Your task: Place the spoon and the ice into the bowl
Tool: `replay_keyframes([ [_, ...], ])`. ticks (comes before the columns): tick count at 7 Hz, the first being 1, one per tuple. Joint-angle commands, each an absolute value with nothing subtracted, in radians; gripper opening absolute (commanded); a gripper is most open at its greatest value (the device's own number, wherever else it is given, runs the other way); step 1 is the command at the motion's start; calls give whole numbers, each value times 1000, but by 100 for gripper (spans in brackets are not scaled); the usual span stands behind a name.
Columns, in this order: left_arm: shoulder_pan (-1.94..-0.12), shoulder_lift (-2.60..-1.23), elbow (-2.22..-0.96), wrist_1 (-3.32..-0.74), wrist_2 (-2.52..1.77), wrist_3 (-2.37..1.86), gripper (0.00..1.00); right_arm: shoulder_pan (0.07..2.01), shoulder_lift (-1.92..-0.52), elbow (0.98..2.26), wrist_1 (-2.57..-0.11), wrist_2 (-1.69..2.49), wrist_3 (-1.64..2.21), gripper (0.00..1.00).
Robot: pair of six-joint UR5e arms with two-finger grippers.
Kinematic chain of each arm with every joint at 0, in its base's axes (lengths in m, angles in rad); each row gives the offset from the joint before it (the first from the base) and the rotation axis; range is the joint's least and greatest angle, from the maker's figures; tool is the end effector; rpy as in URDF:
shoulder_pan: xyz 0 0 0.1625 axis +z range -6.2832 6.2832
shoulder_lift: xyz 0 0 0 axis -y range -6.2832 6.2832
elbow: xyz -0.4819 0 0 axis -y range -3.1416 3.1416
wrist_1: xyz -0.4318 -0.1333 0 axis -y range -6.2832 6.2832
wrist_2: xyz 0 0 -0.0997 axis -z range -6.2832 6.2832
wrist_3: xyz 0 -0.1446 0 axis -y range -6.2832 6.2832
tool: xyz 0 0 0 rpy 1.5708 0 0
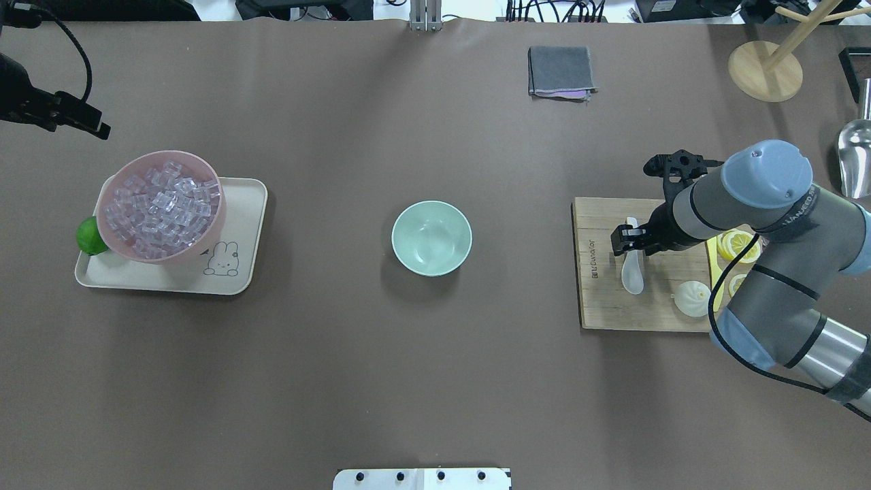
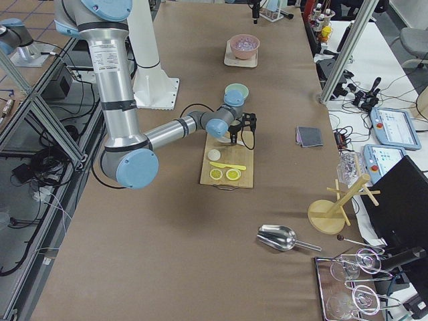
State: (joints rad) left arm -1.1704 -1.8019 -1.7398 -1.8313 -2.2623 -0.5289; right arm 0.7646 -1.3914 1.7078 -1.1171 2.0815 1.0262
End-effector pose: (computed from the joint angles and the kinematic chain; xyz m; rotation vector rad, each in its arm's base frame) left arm 0.2175 -0.6193 0.4902 0.2677 0.8775 0.1089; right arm -0.4299 -0.4991 0.5235 0.0736 -0.8910 0.0086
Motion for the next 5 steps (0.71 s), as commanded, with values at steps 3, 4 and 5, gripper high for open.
replay_keyframes([
  [3, -1170, -1799, -1740, -1833, -2263, -529, 93, 775, -1384, 1704, -1121, 2095, 1026, 0],
  [4, -1170, -1799, -1740, -1833, -2263, -529, 94, 788, -1384, 1709, -1123, 2105, 1026, 0],
  [5, -1170, -1799, -1738, -1833, -2263, -529, 93, 799, -1373, 1712, -1124, 2109, 1028, 0],
])
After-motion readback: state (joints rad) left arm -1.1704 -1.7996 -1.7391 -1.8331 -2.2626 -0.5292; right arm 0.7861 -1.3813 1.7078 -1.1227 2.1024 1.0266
